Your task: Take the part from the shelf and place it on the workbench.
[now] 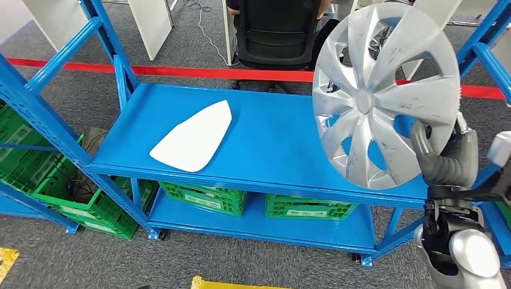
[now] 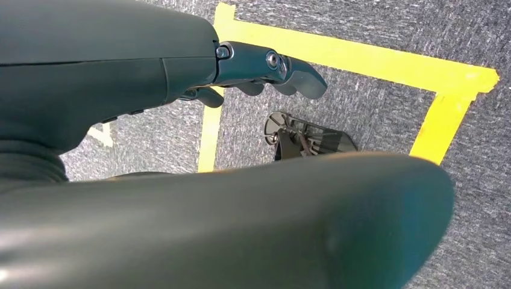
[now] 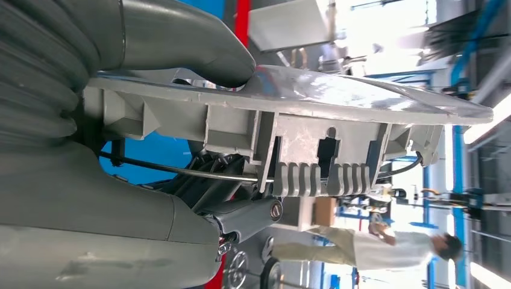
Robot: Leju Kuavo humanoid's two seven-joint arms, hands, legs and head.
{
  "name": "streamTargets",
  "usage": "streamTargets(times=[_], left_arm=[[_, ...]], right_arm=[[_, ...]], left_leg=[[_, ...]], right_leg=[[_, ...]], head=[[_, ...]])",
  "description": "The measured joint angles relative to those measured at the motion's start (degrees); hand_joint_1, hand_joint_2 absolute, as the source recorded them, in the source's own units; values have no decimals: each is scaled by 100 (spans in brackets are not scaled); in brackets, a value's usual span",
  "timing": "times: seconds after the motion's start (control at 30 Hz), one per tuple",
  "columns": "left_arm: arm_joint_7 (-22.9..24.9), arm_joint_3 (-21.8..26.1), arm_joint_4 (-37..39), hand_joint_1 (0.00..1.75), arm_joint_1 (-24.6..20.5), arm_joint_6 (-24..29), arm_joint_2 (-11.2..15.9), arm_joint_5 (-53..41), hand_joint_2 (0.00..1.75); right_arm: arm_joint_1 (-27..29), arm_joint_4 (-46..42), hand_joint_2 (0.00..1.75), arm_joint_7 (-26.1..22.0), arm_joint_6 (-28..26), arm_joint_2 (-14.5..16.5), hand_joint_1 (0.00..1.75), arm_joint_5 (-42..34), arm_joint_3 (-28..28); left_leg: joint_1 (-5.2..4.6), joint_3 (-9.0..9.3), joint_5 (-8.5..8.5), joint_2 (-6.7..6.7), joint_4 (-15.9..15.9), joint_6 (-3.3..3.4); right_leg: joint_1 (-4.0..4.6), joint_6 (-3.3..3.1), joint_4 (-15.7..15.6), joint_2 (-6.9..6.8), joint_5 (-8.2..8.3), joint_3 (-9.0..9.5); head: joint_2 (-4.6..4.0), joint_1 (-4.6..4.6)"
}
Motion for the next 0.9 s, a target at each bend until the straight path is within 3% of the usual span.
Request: streamTargets(times=[0.43,0.67,0.9], left_arm=[[-20,7,0,0,-2,50,0,149,0],[-44,9,0,0,-1,77,0,188,0],[-7,27,0,0,-1,105,0,283,0]], right_arm=[[556,-844,175,-871,474,26,175,-1085,-221],[678,-1074,175,-826,349,43,175,-689,-218],[731,-1194,175,-393,-30,55,175,152,-193]], left_leg=[[0,-3,-1,0,-1,1],[0,-4,-1,0,-1,1],[0,-4,-1,0,-1,2]], right_leg=[[0,2,-1,0,-2,-2],[0,3,-1,0,-1,-2],[0,3,-1,0,-1,-2]], head=[[0,-3],[0,0],[0,3]])
